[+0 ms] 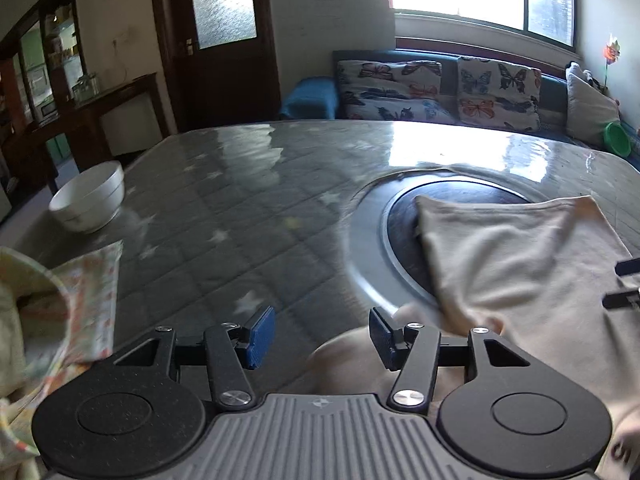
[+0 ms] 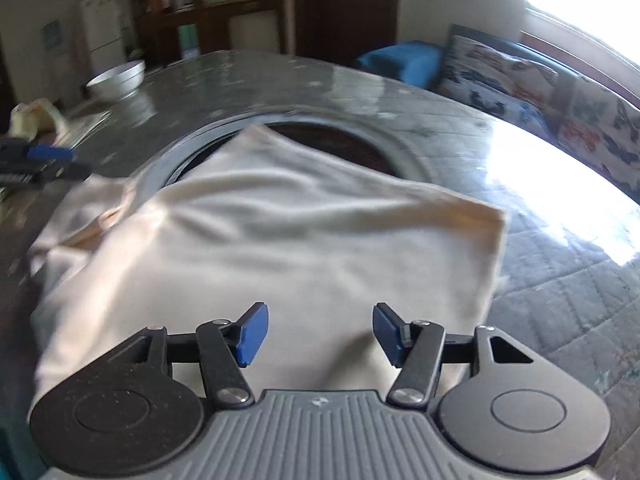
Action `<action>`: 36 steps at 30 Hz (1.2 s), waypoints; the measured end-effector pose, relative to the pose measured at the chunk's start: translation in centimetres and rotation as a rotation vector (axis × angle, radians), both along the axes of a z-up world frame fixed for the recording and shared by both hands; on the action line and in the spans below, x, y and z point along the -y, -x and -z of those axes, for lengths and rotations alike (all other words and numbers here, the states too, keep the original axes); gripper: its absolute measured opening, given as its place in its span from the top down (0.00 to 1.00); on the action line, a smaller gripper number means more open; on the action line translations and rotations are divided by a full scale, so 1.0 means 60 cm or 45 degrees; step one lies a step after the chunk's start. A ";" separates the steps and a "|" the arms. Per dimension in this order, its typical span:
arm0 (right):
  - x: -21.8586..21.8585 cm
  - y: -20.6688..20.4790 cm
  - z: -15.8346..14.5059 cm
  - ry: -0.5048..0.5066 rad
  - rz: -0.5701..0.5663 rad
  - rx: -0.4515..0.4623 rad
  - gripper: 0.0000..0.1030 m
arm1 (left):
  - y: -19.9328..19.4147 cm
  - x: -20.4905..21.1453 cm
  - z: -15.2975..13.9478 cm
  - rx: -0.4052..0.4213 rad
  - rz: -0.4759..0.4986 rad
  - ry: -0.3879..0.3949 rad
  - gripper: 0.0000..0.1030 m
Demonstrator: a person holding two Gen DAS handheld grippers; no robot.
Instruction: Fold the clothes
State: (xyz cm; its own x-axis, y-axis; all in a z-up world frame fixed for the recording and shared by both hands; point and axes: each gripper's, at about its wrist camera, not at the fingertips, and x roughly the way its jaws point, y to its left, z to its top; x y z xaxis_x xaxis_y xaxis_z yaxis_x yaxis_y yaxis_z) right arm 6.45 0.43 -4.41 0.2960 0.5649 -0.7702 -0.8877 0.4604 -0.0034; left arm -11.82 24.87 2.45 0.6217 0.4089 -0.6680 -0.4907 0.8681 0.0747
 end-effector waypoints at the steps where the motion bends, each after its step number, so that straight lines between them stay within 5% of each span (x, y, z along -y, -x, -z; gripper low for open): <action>1: 0.000 0.013 -0.001 0.003 -0.017 0.004 0.41 | 0.008 0.004 0.000 -0.001 0.017 -0.001 0.46; 9: 0.011 0.112 0.005 0.014 -0.127 0.018 0.31 | 0.012 0.081 0.013 -0.001 0.333 0.002 0.46; 16: 0.022 0.125 0.009 -0.023 -0.054 -0.001 0.27 | -0.032 0.102 0.047 -0.032 0.434 -0.006 0.46; 20: 0.021 0.127 0.011 -0.025 -0.045 0.002 0.24 | -0.030 0.090 0.055 -0.018 0.423 0.004 0.82; 24: 0.022 0.127 0.014 -0.030 -0.041 0.002 0.22 | -0.002 0.057 0.042 0.037 0.346 0.029 0.94; 36: 0.018 0.131 0.016 -0.025 -0.031 0.011 0.20 | 0.131 -0.100 -0.032 0.311 -0.248 -0.034 0.97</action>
